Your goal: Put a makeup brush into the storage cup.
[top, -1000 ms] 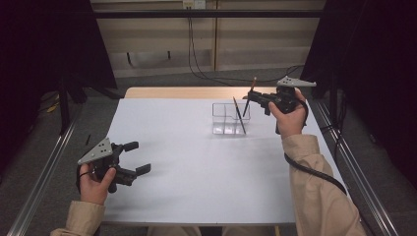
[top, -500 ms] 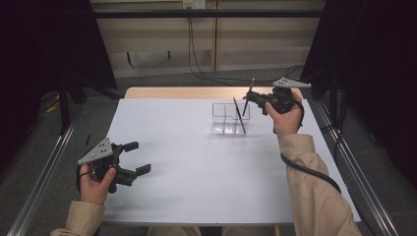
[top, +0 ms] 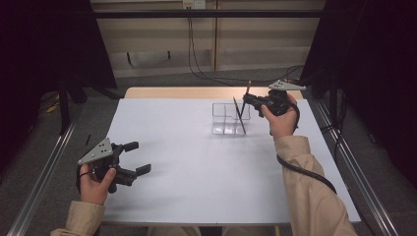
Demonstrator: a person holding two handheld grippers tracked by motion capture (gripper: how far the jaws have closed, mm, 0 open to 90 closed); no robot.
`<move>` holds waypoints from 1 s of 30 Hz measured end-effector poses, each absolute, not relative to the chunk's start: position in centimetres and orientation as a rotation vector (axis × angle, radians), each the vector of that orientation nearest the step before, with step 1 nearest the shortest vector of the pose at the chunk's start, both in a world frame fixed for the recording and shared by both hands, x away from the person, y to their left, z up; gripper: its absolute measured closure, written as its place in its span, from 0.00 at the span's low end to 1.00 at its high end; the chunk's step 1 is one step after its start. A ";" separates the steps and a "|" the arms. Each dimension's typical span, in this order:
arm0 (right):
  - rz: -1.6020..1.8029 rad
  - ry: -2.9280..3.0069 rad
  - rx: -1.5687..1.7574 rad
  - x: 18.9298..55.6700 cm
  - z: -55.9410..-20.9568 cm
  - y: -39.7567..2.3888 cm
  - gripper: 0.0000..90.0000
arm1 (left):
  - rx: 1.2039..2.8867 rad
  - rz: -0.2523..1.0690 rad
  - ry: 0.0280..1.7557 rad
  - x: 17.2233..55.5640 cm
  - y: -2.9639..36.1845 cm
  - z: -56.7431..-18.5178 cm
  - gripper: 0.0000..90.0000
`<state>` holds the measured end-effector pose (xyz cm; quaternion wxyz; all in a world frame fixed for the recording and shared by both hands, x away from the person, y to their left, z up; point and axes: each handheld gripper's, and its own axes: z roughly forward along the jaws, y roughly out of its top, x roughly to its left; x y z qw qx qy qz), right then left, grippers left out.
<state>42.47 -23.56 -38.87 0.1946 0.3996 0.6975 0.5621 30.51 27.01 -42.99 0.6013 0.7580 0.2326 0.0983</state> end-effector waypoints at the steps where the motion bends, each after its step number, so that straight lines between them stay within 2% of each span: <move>1: 1.576 1.955 1.122 42.5 -38.9 -23.5 0.94 | 1.760 0.231 0.538 30.5 27.0 -43.0 0.02; 30: 1.551 1.983 1.118 42.7 -40.3 -22.8 0.94 | 1.767 0.234 0.534 30.5 27.0 -43.0 0.02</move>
